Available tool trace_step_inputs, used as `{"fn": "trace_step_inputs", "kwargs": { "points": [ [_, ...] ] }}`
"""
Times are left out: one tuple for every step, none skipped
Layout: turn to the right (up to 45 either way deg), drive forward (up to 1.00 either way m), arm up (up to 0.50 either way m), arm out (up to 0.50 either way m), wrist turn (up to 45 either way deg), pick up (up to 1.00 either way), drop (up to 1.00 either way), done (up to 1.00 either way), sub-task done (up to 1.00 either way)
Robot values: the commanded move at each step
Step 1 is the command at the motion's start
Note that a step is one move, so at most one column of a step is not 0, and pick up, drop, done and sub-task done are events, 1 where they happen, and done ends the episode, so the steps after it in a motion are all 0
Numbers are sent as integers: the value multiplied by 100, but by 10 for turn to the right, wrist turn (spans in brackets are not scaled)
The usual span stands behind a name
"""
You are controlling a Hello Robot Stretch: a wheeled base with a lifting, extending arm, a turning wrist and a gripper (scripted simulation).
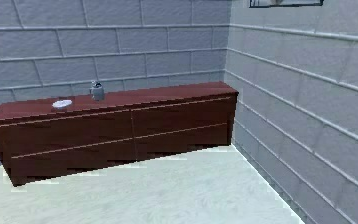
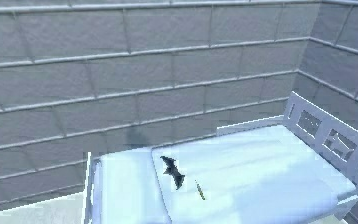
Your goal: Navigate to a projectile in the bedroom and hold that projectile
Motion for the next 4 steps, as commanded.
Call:
{"fn": "trace_step_inputs", "kwargs": {
  "points": [
    [0, 0, 0, 46, 0, 0, 0, 0, 0],
    [0, 0, 0, 0, 450, 0, 0, 0, 0],
    [0, 0, 0, 0, 450, 0, 0, 0, 0],
    [0, 0, 0, 0, 450, 0, 0, 0, 0]
  ]
}}
